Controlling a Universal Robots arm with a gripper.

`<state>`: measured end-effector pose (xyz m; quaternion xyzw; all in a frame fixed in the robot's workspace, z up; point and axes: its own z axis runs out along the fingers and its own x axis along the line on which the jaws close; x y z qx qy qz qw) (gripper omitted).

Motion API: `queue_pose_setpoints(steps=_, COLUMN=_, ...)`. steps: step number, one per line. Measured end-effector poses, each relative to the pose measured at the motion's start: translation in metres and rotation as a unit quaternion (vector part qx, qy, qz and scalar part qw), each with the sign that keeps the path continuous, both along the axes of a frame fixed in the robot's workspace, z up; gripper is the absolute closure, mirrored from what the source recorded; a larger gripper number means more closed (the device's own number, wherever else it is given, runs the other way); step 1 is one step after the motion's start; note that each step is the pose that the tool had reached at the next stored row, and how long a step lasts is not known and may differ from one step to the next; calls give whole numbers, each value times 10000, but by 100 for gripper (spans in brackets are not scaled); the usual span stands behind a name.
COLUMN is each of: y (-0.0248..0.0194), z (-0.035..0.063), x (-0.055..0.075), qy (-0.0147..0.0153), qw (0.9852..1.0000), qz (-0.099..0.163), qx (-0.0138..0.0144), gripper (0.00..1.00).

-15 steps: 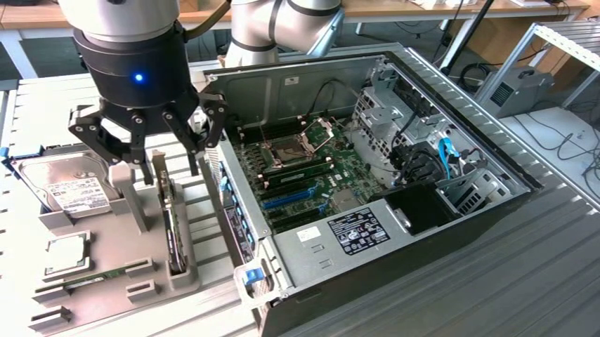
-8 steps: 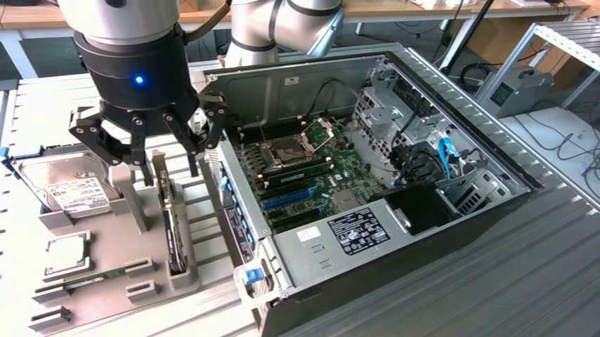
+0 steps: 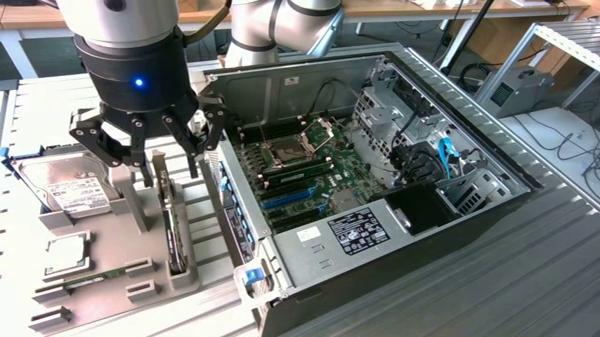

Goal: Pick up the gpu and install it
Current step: 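Pick up the gpu and move the gpu toward the slot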

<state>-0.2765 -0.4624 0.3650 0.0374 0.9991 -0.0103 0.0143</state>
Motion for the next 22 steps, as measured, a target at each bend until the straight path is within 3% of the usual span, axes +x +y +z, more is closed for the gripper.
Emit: queue_pose_setpoints(steps=22, y=0, z=-64, x=0, qy=0, qw=10000, qz=0, qx=0, gripper=46)
